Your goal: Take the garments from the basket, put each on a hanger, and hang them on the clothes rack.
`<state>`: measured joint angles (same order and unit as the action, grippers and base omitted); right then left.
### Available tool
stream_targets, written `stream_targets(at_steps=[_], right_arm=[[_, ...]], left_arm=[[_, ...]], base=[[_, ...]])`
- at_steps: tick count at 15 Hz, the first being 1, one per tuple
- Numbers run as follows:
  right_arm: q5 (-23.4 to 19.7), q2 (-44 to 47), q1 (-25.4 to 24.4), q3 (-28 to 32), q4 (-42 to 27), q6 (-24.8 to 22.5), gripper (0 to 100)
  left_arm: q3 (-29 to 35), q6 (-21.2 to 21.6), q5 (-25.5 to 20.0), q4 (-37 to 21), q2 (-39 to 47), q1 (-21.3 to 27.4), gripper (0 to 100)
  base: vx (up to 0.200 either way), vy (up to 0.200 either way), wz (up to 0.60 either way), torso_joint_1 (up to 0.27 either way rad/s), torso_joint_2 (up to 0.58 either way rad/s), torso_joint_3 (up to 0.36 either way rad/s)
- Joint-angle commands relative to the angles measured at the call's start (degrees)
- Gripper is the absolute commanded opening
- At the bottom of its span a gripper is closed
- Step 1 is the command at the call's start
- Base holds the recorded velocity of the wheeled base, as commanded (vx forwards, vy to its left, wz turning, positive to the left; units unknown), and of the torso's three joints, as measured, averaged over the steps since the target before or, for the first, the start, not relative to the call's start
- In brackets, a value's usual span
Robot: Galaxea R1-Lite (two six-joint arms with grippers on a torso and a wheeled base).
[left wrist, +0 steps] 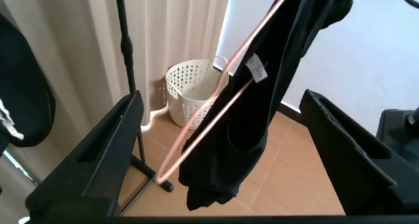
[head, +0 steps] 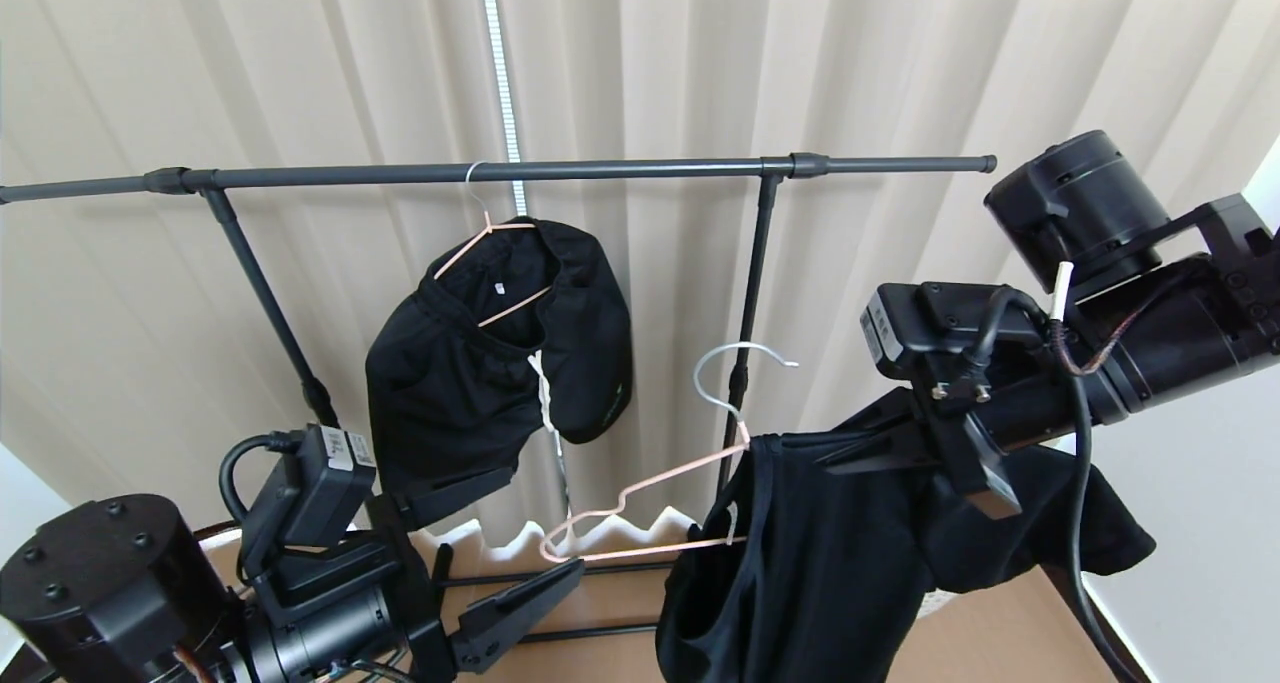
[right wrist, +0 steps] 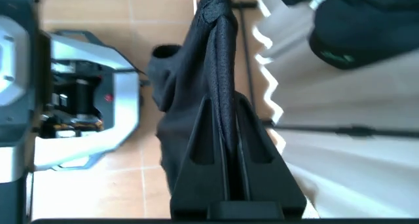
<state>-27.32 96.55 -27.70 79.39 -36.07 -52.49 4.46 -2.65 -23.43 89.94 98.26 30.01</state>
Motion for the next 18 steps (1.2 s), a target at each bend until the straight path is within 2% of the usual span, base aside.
stream_targets(at_steps=[1, 5, 6, 7, 8, 12, 14, 18], right_arm=[[2.71, -0.75, -1.04, 2.00, 0.04, 1.43, 0], [9.39, -0.66, -3.24, 2.88, 5.57, 9.87, 0], [9.48, -0.66, -3.33, 2.88, 5.66, 9.95, 0], [10.09, -0.66, -4.38, 2.97, 6.89, 12.33, 0], [10.18, -0.75, -5.17, 2.97, 7.42, 12.77, 0], [10.18, -0.92, -5.97, 2.70, 7.42, 12.85, 0], [10.18, -1.45, -6.05, 1.56, 7.86, 12.94, 0], [10.18, -2.77, -6.32, 0.60, 7.86, 13.03, 0]], left_arm=[[0.02, -0.08, -0.04, 0.06, 3.35, 0.31, 100], [0.99, -0.17, 1.02, 0.06, 8.53, 0.48, 100], [1.08, -0.17, 1.11, 0.06, 8.62, 0.48, 100], [2.57, -0.26, 6.38, 0.06, 9.85, 1.89, 100], [3.54, -0.26, 10.33, 0.06, 11.08, 3.39, 100], [5.21, -0.34, 14.73, 0.06, 13.72, 4.79, 100], [6.44, -1.05, 18.51, 0.06, 15.03, 6.11, 100], [8.11, -2.89, 21.32, 0.06, 16.70, 7.34, 100]], base=[[0.000, 0.000, 0.00, 0.000, 0.00, 0.000], [0.000, 0.000, 0.00, 0.000, 0.00, 0.000], [0.000, 0.000, 0.00, 0.000, 0.00, 0.000], [0.000, 0.000, 0.00, 0.000, 0.00, 0.000], [0.000, 0.000, 0.00, 0.000, 0.00, 0.000], [0.000, 0.000, 0.00, 0.000, 0.00, 0.000], [0.000, 0.000, 0.00, 0.000, 0.00, 0.000], [0.000, 0.000, 0.00, 0.000, 0.00, 0.000]])
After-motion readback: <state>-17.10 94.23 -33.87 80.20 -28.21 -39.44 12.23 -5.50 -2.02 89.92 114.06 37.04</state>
